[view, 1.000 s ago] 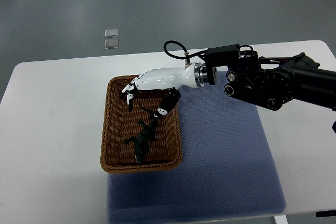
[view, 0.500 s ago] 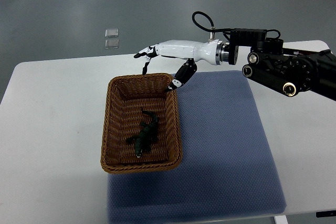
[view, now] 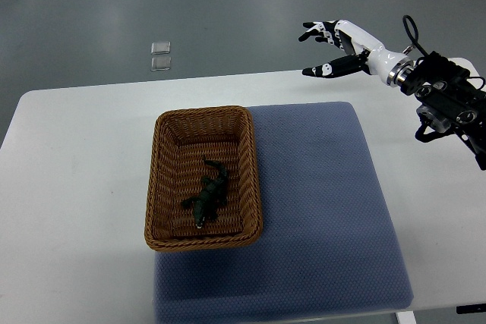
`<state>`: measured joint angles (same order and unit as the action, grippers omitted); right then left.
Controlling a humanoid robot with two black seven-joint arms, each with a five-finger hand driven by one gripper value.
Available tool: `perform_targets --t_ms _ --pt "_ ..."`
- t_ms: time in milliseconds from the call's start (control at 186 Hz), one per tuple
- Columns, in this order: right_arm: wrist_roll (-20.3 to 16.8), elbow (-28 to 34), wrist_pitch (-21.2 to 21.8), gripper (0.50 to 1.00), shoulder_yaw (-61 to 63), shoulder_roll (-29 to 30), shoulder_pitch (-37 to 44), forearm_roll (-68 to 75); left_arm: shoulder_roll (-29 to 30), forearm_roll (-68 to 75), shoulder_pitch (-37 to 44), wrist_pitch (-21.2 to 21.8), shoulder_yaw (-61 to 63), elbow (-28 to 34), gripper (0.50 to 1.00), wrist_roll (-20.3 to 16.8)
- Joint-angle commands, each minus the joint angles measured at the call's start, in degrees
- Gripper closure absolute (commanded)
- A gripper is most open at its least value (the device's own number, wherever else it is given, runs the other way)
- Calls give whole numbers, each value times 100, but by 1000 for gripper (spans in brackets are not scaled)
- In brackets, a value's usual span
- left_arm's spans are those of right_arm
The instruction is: Place crocodile in brown basket with right hand
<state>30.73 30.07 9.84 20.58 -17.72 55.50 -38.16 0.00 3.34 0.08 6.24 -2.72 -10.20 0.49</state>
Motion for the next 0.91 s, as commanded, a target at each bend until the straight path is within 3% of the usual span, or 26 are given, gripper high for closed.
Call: perform_targets --t_ms 0,91,247,527,909 --pt "-5 -177 0 587 -1 -56 -110 695 0 0 1 0 0 0 500 3" --pt "-111 -212 -8 587 -1 -126 -233 1250 0 0 1 0 0 0 500 3" --pt "-638 -212 0 585 16 -144 -312 2541 0 0 1 0 0 0 500 3" --pt "-1113 -168 123 583 16 -179 -558 4150 0 -9 1 0 0 0 500 -6" --pt "-1078 -168 132 572 8 -152 -646 4185 0 -9 1 0 0 0 500 -6"
